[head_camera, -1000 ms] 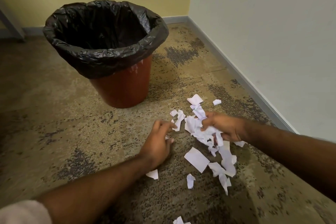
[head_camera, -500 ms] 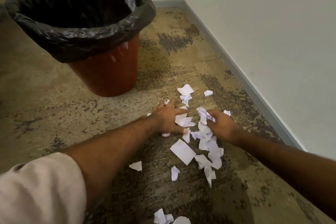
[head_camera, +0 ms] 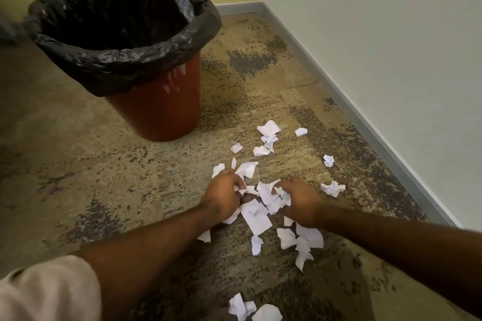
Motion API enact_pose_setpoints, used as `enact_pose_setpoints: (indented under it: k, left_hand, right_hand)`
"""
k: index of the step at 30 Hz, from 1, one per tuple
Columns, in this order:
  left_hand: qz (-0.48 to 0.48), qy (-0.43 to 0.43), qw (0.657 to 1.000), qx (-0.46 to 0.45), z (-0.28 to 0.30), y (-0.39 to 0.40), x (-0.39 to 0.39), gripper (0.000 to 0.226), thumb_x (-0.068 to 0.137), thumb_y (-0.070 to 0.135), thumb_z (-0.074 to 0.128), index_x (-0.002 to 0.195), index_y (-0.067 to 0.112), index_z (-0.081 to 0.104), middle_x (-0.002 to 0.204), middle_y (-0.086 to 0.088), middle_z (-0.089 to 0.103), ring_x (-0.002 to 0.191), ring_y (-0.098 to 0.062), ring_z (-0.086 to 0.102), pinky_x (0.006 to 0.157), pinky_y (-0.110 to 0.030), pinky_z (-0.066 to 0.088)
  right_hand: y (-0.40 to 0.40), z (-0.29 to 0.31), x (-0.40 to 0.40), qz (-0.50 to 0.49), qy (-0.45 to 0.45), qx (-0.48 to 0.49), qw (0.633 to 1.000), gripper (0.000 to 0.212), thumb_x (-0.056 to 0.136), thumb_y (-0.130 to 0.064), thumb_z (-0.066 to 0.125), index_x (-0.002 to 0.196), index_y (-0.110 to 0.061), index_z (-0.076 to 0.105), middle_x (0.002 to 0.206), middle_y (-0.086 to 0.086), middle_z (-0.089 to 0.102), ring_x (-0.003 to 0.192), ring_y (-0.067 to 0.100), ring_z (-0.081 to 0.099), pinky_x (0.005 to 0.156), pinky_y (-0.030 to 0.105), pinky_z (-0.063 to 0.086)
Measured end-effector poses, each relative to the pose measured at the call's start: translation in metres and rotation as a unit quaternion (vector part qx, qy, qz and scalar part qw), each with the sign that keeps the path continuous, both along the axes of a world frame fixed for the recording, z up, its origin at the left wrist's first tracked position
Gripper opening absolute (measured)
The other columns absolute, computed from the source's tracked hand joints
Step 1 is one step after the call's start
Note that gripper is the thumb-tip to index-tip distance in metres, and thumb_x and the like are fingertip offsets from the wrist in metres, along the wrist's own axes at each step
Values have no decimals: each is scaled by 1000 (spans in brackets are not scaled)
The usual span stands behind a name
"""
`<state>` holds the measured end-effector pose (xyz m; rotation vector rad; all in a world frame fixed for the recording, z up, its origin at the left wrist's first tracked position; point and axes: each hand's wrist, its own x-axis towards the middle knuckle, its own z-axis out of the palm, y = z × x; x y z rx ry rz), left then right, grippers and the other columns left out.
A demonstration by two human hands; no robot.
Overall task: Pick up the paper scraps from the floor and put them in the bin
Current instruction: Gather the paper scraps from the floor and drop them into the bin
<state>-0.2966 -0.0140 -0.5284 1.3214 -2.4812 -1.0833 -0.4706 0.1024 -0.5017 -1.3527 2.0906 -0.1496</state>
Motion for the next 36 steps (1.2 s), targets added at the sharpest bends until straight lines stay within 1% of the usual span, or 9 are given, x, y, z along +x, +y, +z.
enact_pose_setpoints:
  k: [3,7,10,13,19,25,31,34,36]
  left_hand:
    - [38,10,999,16,15,-9,17,14,84,4,66,89,15,73,114,-6,64,108,-21,58,82,-17,37]
    - [85,65,994,30,45,-21,33,6,84,14,74,88,18,71,102,-4,69,93,-21,62,73,-21,39]
    - [130,144,980,39,77,-27,37,13,83,12,75,80,23,68,78,6,68,70,-12,62,58,-20,41]
    - [154,231,960,36,116,-32,36,15,83,10,75,77,22,68,72,9,67,64,-5,61,55,-19,44]
    - [199,343,918,23,197,-53,42,8,82,20,79,82,17,72,79,-1,74,71,-14,67,64,-33,56]
    - [241,419,875,6,262,-102,68,10,83,11,76,93,11,72,86,-9,74,72,-19,69,63,-32,57]
    - [296,470,820,137,285,-152,103,41,88,-3,64,128,2,58,97,-7,66,79,-17,62,71,-28,50]
    - [244,534,762,275,287,-156,115,40,95,13,61,133,3,56,122,-7,67,107,-21,66,90,-35,55]
    - [207,553,738,327,286,-157,121,31,96,30,56,102,8,77,113,-11,75,107,-29,69,94,-44,55]
  right_hand:
    - [-11,13,3,-50,-135,-62,988,32,74,-2,75,105,-10,70,105,6,72,97,21,67,88,35,55]
    - [-33,44,17,-133,-270,-123,946,39,74,1,80,109,-9,67,107,6,71,95,17,66,70,13,52]
    - [-49,75,29,-179,-388,-160,890,40,79,4,74,115,-10,64,117,12,69,102,20,69,85,30,57]
    - [-64,110,42,-168,-486,-179,839,44,84,8,65,127,1,58,126,29,61,115,45,60,100,54,47]
    - [-103,186,59,-124,-540,-256,792,45,83,4,67,126,-8,61,112,17,69,90,26,68,71,34,58]
    - [-161,245,96,-56,-566,-312,761,44,87,4,63,130,-5,58,122,26,63,102,34,62,90,49,49]
    - [-227,271,146,-173,-565,-288,753,34,94,-6,58,127,3,54,98,16,62,66,27,62,48,37,52]
    - [-248,282,160,-228,-640,-212,703,32,99,-26,53,114,2,59,101,19,66,79,32,64,69,44,58]
    - [-257,286,160,-245,-673,-183,673,42,93,-37,58,111,1,59,105,22,68,93,36,67,91,49,53]
